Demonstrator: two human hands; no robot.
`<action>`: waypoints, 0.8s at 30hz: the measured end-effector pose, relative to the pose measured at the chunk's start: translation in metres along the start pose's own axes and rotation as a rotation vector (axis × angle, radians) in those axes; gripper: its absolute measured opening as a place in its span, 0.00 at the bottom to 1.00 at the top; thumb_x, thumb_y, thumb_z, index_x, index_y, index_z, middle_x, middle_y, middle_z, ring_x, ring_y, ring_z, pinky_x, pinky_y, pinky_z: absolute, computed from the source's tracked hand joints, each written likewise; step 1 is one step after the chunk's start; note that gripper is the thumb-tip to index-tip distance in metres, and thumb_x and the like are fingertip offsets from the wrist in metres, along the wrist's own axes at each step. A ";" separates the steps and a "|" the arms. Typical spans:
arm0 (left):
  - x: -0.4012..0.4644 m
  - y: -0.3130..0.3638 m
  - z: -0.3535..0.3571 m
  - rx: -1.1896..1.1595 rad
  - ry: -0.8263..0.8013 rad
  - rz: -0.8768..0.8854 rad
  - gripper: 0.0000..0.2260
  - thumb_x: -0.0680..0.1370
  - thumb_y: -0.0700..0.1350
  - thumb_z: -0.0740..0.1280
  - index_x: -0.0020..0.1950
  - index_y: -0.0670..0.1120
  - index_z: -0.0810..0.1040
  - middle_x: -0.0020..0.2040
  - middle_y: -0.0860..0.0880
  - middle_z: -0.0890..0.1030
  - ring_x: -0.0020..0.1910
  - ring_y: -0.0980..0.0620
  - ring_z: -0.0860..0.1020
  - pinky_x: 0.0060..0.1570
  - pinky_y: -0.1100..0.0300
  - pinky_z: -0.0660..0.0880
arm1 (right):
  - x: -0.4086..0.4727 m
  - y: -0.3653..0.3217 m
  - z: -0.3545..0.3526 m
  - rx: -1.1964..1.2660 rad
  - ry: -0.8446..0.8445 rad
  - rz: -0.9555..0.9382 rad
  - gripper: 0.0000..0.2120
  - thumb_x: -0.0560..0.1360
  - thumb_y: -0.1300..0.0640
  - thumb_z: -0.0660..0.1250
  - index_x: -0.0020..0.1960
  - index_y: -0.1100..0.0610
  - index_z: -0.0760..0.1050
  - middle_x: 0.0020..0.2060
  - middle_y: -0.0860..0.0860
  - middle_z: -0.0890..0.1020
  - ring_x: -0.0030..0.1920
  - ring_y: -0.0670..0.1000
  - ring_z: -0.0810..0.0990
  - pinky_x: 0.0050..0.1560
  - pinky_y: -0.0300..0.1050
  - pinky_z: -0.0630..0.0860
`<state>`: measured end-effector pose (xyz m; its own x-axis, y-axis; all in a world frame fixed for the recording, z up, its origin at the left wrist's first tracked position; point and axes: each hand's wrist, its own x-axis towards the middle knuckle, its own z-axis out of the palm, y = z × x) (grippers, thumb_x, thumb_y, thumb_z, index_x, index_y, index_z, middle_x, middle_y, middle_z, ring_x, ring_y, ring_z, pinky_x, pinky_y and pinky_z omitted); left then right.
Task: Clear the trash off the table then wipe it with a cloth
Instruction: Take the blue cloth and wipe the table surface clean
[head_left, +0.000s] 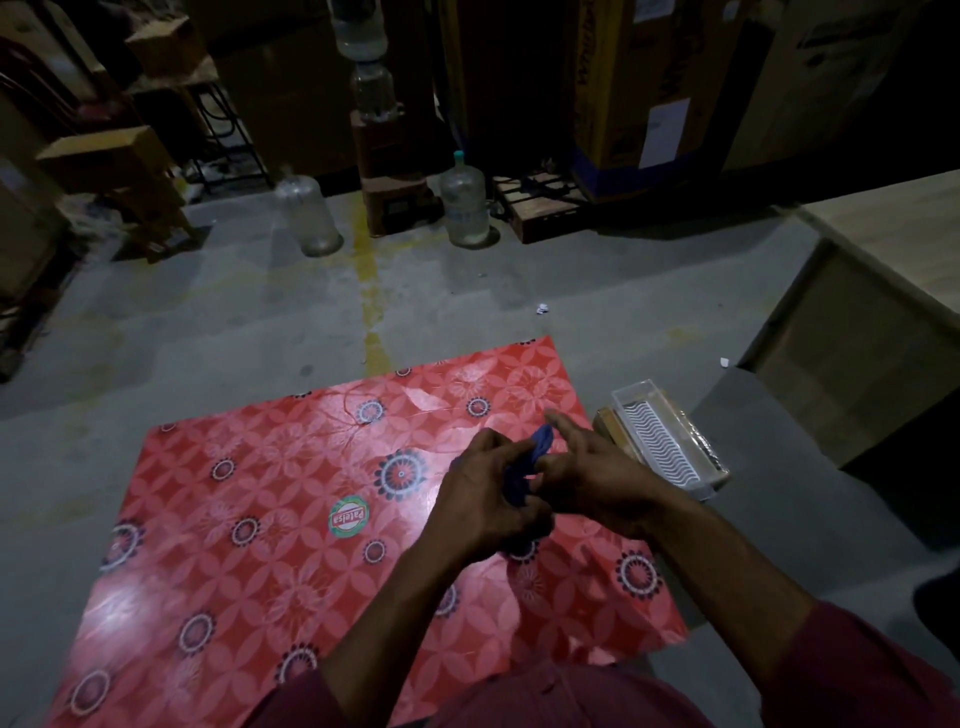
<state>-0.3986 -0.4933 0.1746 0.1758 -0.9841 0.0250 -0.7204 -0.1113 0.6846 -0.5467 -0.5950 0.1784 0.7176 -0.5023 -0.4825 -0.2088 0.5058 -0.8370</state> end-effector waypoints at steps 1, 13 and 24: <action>0.002 -0.001 0.001 0.025 -0.023 0.032 0.22 0.69 0.55 0.76 0.61 0.54 0.80 0.48 0.54 0.71 0.43 0.55 0.73 0.44 0.52 0.75 | 0.003 -0.001 -0.006 -0.095 0.025 -0.003 0.44 0.75 0.76 0.63 0.80 0.43 0.54 0.50 0.65 0.84 0.46 0.58 0.85 0.43 0.52 0.83; 0.022 -0.007 0.035 0.082 0.067 -0.247 0.28 0.68 0.56 0.76 0.66 0.57 0.72 0.55 0.54 0.78 0.46 0.51 0.79 0.43 0.53 0.79 | 0.015 -0.003 -0.039 -0.214 0.139 -0.093 0.17 0.73 0.78 0.68 0.60 0.68 0.78 0.46 0.67 0.84 0.43 0.58 0.86 0.41 0.46 0.84; 0.053 -0.017 0.037 0.529 0.247 0.124 0.11 0.71 0.48 0.66 0.50 0.54 0.85 0.35 0.50 0.83 0.33 0.44 0.81 0.29 0.57 0.72 | 0.008 0.028 -0.094 -0.907 0.541 -0.450 0.29 0.70 0.67 0.69 0.69 0.50 0.77 0.55 0.52 0.87 0.55 0.47 0.86 0.62 0.44 0.79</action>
<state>-0.4014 -0.5490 0.1371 0.1747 -0.9398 0.2936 -0.9707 -0.1143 0.2115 -0.6097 -0.6510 0.1268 0.5144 -0.8565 0.0433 -0.5654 -0.3767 -0.7338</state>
